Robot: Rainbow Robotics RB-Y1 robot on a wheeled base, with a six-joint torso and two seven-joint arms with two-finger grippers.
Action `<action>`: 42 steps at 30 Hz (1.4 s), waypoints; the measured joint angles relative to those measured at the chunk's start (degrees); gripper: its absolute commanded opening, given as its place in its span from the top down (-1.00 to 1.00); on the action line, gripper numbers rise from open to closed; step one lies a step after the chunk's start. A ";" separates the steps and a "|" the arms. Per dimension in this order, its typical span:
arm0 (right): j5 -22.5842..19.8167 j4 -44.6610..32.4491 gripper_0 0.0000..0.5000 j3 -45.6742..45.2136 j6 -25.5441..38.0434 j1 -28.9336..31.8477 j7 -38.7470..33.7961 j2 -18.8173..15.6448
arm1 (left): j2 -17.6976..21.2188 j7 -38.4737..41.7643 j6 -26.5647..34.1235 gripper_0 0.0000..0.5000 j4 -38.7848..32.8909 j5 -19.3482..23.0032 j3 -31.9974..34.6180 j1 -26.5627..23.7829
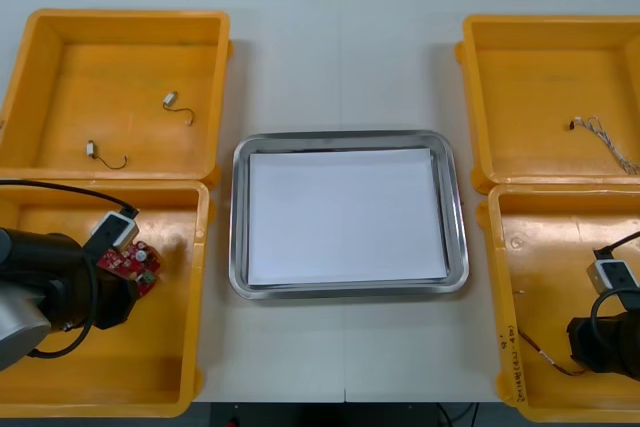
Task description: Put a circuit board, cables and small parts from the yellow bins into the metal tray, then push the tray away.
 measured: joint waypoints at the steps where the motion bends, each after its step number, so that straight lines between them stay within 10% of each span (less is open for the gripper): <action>1: 0.14 0.00 1.00 -0.01 0.00 -0.03 0.00 0.00 | 0.12 0.00 0.00 1.00 -0.09 0.01 0.03 0.29; 19: 1.54 0.02 1.00 -4.27 3.28 -4.39 0.00 0.02 | 1.28 0.00 -0.35 0.97 -1.37 0.38 1.73 3.52; 22: 1.55 0.02 1.00 -5.17 3.29 -4.44 0.00 0.01 | 1.28 0.00 -0.35 0.33 -1.37 0.39 1.73 3.52; 24: 1.55 0.02 1.00 -5.81 3.30 -4.45 0.00 0.01 | 1.28 0.00 -0.36 -1.00 -1.37 0.40 1.73 3.52; 42: 1.50 4.42 1.00 -8.37 0.28 -4.47 0.01 -0.02 | 1.28 0.00 0.03 -1.00 -1.45 3.95 3.47 3.52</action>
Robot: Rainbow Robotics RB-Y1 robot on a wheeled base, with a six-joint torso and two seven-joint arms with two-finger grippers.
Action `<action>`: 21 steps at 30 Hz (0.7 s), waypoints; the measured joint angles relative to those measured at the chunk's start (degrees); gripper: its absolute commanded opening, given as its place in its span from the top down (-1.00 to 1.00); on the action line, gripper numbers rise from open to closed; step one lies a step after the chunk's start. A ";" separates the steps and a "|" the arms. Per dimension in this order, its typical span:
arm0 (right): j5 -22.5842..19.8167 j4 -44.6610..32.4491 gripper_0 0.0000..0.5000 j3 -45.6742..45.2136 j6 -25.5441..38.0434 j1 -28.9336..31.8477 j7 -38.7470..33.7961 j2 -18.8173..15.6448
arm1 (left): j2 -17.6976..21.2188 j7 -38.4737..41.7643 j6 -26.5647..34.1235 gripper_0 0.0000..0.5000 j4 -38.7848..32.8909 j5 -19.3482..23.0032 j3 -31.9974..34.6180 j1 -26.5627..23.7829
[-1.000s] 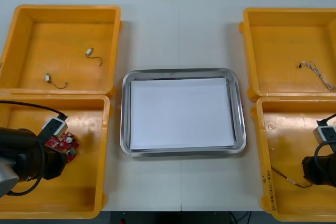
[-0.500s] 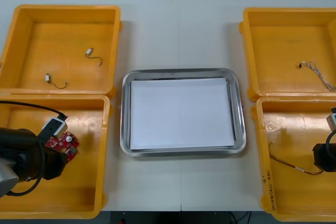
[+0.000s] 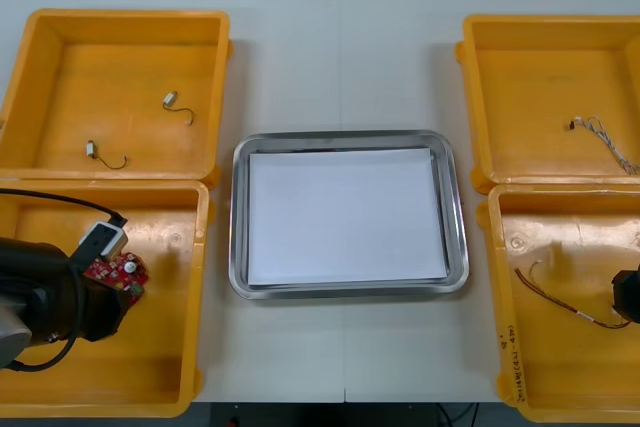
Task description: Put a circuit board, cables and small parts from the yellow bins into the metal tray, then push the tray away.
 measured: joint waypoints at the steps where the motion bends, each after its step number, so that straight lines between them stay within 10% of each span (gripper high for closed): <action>1: -0.04 0.29 1.00 0.00 -0.07 0.00 0.00 0.00 | 0.00 0.00 0.46 -1.00 -0.13 0.61 0.55 0.00; 14: -0.42 0.90 0.88 0.00 -1.09 0.00 0.04 0.00 | -1.59 0.00 16.70 -1.00 -3.98 8.71 11.91 -2.04; 15: -0.49 0.90 0.19 0.00 -1.09 0.00 0.04 0.00 | -1.97 0.00 17.88 -1.00 -3.98 9.19 12.63 -2.51; 19: -0.70 0.92 -0.85 0.00 -1.10 0.00 0.04 0.00 | -3.51 0.00 22.37 -1.00 -3.99 11.40 15.47 -4.51; 21: -0.71 0.93 -1.00 0.00 -1.10 0.00 0.04 0.00 | -4.26 0.00 24.30 -1.00 -4.00 12.85 17.22 -5.42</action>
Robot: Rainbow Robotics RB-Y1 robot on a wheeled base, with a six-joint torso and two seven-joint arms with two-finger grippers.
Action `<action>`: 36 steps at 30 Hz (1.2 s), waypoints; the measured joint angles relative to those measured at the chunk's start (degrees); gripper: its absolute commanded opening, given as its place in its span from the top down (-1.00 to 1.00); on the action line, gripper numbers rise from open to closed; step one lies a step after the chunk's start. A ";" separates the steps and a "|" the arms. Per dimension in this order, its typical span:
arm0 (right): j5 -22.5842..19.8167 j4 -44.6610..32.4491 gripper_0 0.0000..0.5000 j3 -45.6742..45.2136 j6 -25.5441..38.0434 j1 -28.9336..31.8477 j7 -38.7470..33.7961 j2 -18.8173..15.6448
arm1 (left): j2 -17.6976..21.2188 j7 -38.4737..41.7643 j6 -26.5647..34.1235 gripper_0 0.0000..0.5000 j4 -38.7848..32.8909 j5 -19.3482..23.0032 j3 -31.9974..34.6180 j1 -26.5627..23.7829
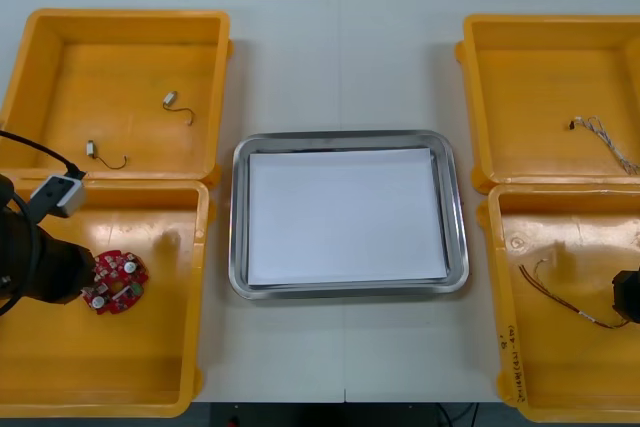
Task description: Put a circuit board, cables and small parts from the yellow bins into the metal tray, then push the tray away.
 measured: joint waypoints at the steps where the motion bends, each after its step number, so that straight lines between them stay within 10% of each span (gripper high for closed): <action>1: 0.00 0.00 -1.00 0.00 0.00 -0.01 0.00 0.00 | -0.39 0.00 1.15 -1.00 0.00 0.82 1.00 -0.42; 36: -18.99 -0.55 -1.00 -12.14 13.14 -5.65 -3.02 -0.41 | -10.03 4.48 11.43 -1.00 -3.47 4.55 9.58 -2.42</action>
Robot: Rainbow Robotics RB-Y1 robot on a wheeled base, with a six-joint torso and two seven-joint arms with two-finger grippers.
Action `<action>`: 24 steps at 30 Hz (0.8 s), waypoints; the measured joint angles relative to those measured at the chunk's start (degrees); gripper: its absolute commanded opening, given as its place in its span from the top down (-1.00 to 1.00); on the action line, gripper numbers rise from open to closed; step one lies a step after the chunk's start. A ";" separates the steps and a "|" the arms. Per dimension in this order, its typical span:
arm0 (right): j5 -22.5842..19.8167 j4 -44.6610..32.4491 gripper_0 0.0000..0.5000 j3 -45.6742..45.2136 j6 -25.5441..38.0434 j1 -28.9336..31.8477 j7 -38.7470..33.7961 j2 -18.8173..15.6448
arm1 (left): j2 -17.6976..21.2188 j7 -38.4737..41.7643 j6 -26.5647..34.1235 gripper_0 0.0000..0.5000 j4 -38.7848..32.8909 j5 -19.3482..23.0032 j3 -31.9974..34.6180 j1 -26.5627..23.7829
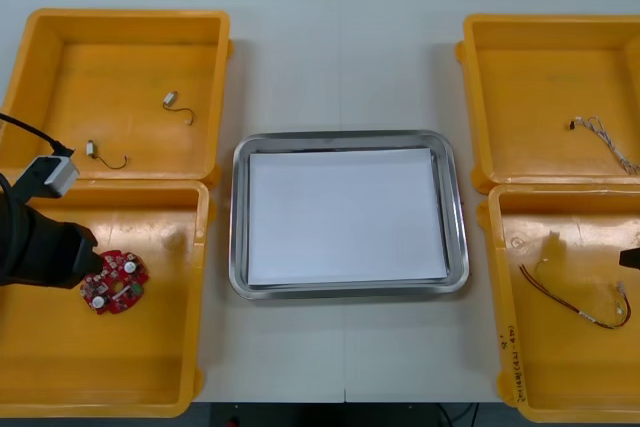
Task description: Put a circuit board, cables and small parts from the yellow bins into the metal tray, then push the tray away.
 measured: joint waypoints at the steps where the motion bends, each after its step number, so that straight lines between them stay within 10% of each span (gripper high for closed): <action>1: -0.01 -0.01 -1.00 0.04 0.01 0.00 0.00 0.00 | -0.36 1.21 0.00 -1.00 0.00 -0.41 -0.05 0.00; 9: 0.36 -2.26 -1.00 0.50 -1.72 1.99 1.02 0.00 | -3.24 11.29 0.00 -1.00 -0.01 -6.29 -2.69 0.00; 24: 0.83 -3.63 -1.00 2.23 -6.47 6.90 28.72 -0.21 | -6.19 23.75 -1.58 -1.00 -0.01 -13.04 -8.34 0.00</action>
